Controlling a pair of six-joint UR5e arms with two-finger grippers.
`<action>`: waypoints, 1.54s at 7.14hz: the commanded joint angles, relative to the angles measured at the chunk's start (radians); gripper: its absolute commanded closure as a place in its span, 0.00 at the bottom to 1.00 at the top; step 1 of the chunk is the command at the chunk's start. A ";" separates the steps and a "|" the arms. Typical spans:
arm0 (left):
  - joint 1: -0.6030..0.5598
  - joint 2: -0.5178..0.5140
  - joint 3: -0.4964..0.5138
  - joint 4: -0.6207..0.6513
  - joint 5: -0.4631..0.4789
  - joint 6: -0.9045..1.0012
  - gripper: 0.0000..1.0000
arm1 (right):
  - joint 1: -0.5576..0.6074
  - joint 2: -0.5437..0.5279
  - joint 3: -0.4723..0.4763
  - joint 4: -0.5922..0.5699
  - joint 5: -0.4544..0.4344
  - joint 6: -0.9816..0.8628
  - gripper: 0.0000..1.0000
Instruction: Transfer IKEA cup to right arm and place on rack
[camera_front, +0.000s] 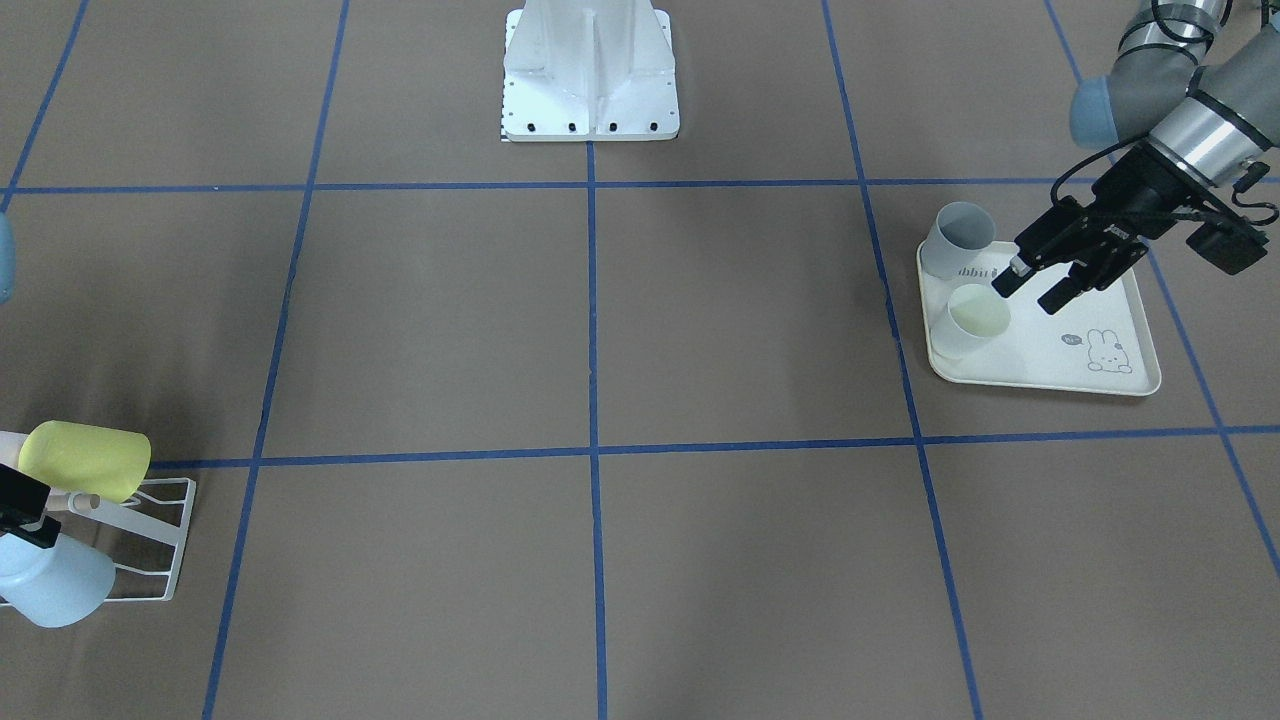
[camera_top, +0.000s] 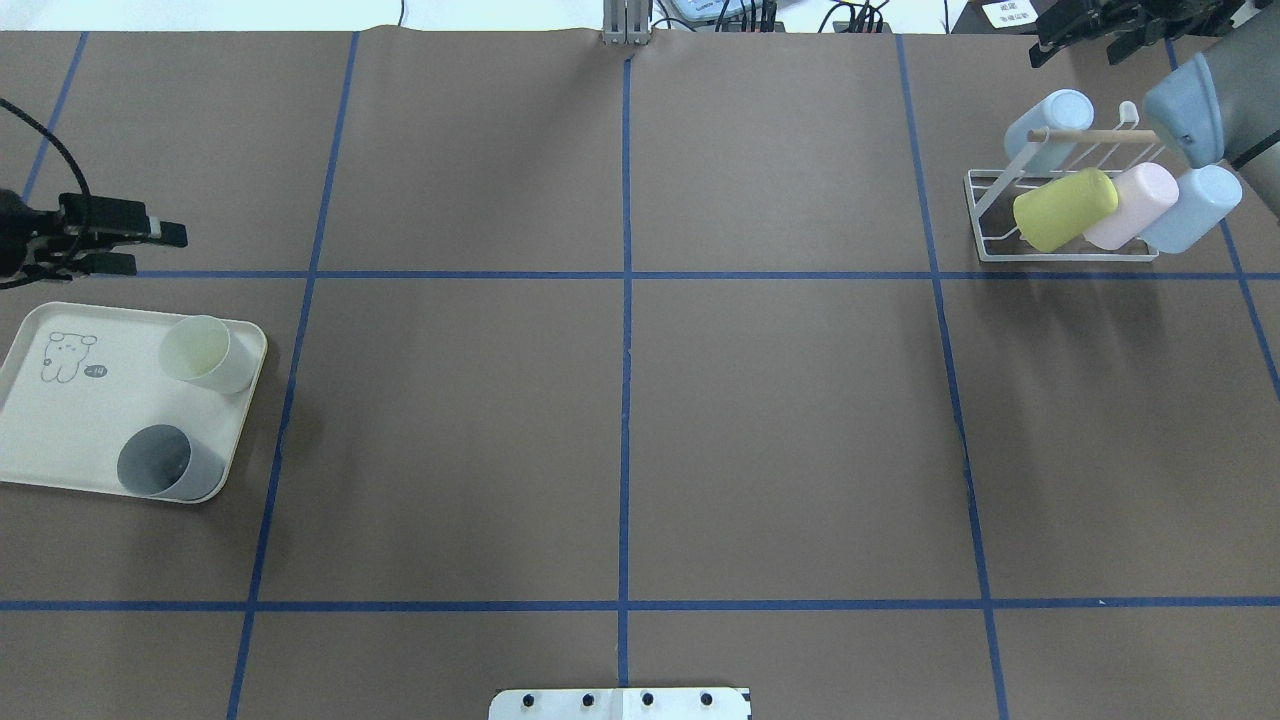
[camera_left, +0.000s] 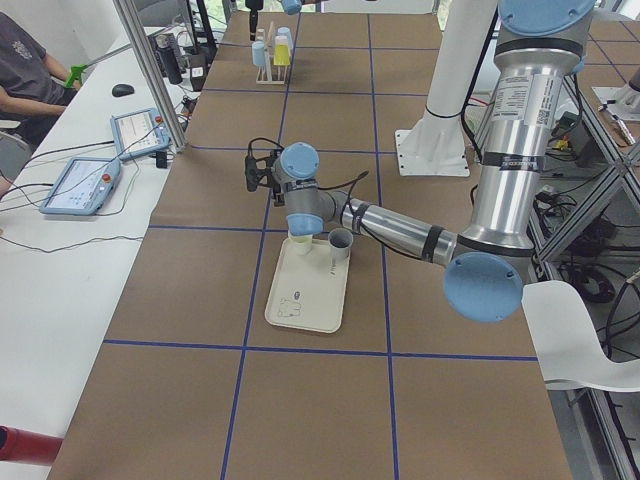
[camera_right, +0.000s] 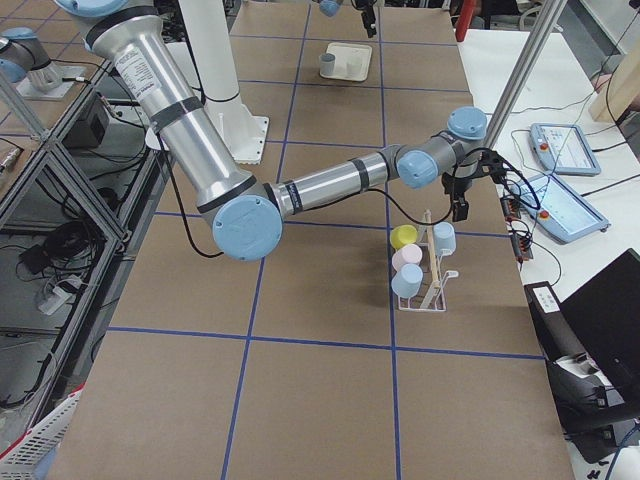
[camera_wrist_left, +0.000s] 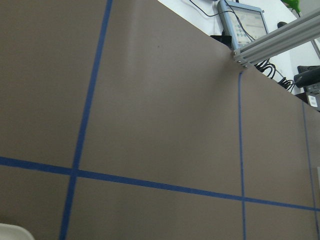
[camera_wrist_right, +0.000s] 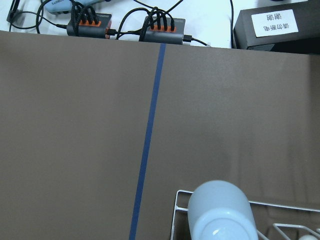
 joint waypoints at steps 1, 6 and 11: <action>0.019 0.107 -0.005 0.029 -0.008 0.097 0.00 | 0.001 -0.085 0.122 0.002 0.005 0.019 0.02; 0.135 0.227 -0.029 0.031 -0.002 0.091 0.00 | -0.013 -0.196 0.265 0.011 0.011 0.056 0.02; 0.247 0.224 -0.023 0.036 0.005 0.022 0.02 | -0.019 -0.196 0.265 0.012 0.008 0.056 0.02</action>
